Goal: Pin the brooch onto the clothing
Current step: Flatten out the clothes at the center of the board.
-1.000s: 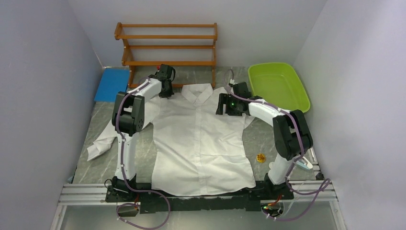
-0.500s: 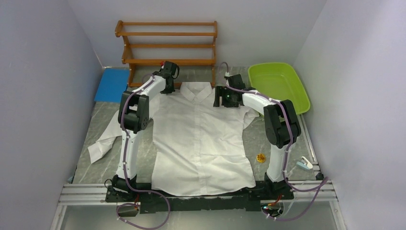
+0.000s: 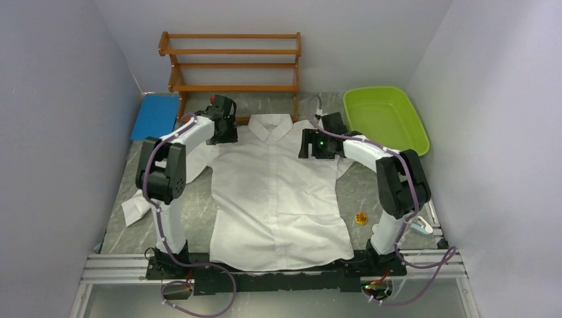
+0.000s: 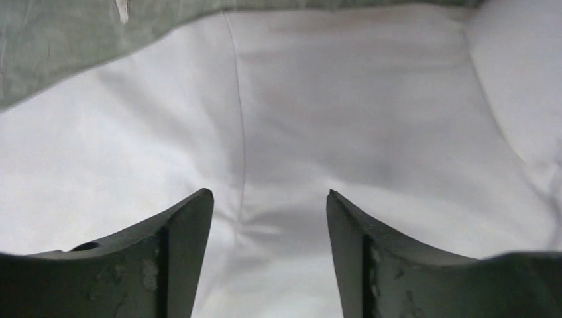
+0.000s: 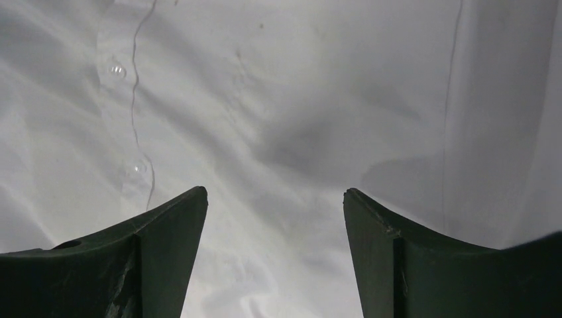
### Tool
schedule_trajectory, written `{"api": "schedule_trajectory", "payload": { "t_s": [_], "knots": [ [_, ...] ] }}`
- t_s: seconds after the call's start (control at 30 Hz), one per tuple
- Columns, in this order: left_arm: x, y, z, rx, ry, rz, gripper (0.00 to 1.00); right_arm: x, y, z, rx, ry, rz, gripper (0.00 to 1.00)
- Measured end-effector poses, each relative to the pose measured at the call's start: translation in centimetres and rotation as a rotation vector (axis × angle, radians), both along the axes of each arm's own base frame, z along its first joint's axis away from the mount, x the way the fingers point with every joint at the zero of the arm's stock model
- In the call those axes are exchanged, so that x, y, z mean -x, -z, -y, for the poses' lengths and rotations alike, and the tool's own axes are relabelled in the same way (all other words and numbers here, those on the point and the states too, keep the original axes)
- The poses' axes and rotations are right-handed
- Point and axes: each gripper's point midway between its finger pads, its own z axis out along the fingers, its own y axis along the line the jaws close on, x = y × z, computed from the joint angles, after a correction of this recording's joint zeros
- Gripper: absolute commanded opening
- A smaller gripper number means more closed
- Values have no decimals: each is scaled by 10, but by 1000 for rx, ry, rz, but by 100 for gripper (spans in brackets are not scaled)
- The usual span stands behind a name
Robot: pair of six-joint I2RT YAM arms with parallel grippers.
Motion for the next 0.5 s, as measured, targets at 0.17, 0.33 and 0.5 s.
{"api": "schedule_trajectory", "payload": {
  "t_s": [0.17,0.33,0.5],
  "knots": [
    [34,-42,14,99,55,60,81,21,-15,12,3,24,31,79],
    [81,-82,55,253,179,138,82,39,-49,37,-4,106,126,79],
    [140,-81,100,424,301,127,81,54,-66,78,-21,255,207,79]
  ]
}}
